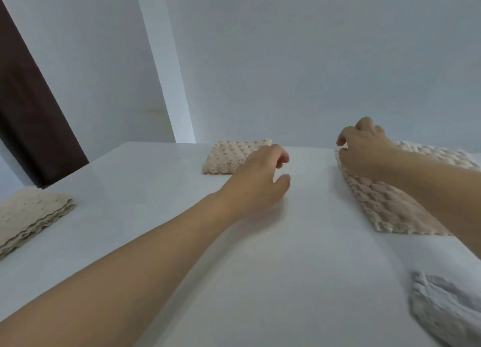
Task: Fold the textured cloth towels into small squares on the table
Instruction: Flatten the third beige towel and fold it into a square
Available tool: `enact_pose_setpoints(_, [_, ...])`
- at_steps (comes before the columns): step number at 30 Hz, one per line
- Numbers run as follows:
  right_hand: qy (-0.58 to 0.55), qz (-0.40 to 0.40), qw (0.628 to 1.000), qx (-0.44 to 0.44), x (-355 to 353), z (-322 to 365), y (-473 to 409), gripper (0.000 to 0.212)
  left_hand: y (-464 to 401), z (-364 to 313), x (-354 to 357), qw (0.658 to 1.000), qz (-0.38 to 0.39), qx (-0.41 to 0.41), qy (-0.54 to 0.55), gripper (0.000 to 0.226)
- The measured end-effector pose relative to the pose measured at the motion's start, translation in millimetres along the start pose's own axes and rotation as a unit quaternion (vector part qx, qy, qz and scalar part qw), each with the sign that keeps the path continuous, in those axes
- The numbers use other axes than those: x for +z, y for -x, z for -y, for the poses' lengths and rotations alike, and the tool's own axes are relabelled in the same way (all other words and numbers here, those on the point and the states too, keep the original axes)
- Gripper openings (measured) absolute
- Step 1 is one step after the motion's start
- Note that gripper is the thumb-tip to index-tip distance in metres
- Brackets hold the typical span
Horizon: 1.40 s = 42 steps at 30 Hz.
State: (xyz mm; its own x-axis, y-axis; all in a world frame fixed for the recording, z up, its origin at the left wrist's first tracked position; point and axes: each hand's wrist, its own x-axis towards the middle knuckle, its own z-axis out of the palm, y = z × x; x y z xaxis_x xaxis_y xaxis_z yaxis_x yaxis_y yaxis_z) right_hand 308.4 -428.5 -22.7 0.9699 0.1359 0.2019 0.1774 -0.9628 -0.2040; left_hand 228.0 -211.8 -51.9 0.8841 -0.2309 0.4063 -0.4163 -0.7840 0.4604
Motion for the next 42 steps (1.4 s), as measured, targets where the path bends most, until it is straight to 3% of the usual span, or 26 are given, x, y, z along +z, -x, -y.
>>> enact_pose_setpoints(2, [0.004, 0.018, 1.000, 0.006, -8, -14, 12, 0.030, 3, -31, 14, 0.994, 0.067, 0.075, -0.038, 0.036])
enact_pose_setpoints(5, [0.028, 0.080, 0.996, 0.022, -20, -35, 30, 0.020, 1, -62, 38, 0.988, 0.117, 0.093, -0.035, 0.042])
enact_pose_setpoints(8, [0.078, 0.130, 0.988, 0.025, -28, -54, 51, 0.022, -1, -83, 58, 0.979, 0.142, 0.125, -0.073, 0.042])
enact_pose_setpoints(12, [0.092, 0.180, 0.979, 0.005, -31, -68, 75, 0.023, -6, -93, 70, 0.948, 0.105, 0.220, -0.206, 0.029])
enact_pose_setpoints(15, [0.012, 0.217, 0.976, -0.009, -30, -77, 82, 0.028, -10, -96, 78, 0.929, 0.062, 0.250, -0.265, 0.023])
enact_pose_setpoints(18, [0.008, 0.266, 0.964, -0.014, -31, -82, 88, 0.053, -14, -102, 74, 0.982, 0.042, 0.116, -0.140, 0.015])
enact_pose_setpoints(19, [0.039, 0.259, 0.965, -0.024, -31, -83, 88, 0.055, -16, -103, 70, 0.994, 0.030, 0.060, -0.084, 0.013])
enact_pose_setpoints(21, [0.079, 0.196, 0.976, -0.052, -32, -82, 90, 0.039, -20, -107, 57, 1.000, -0.015, -0.002, 0.000, 0.015])
enact_pose_setpoints(25, [-0.003, 0.057, 0.998, -0.020, -49, -74, 89, 0.006, -27, -122, 18, 0.983, -0.129, -0.059, 0.120, 0.025])
enact_pose_setpoints(28, [-0.104, -0.011, 0.994, 0.038, -72, -62, 87, 0.012, -30, -130, -18, 0.950, -0.213, -0.105, 0.201, 0.024])
enact_pose_setpoints(32, [-0.187, -0.063, 0.979, 0.043, -101, -34, 93, 0.012, -17, -131, -66, 0.931, -0.278, -0.137, 0.195, 0.019])
enact_pose_setpoints(34, [-0.249, -0.040, 0.967, 0.032, -118, -17, 102, 0.007, -3, -132, -91, 0.929, -0.293, -0.135, 0.184, 0.020])
enact_pose_setpoints(38, [-0.460, 0.205, 0.863, 0.030, -162, 22, 136, 0.015, 25, -133, -150, 0.940, -0.226, -0.203, 0.154, 0.024])
enact_pose_setpoints(42, [-0.509, 0.315, 0.801, 0.000, -189, 56, 162, 0.042, 59, -129, -212, 0.893, -0.136, -0.321, 0.284, 0.017])
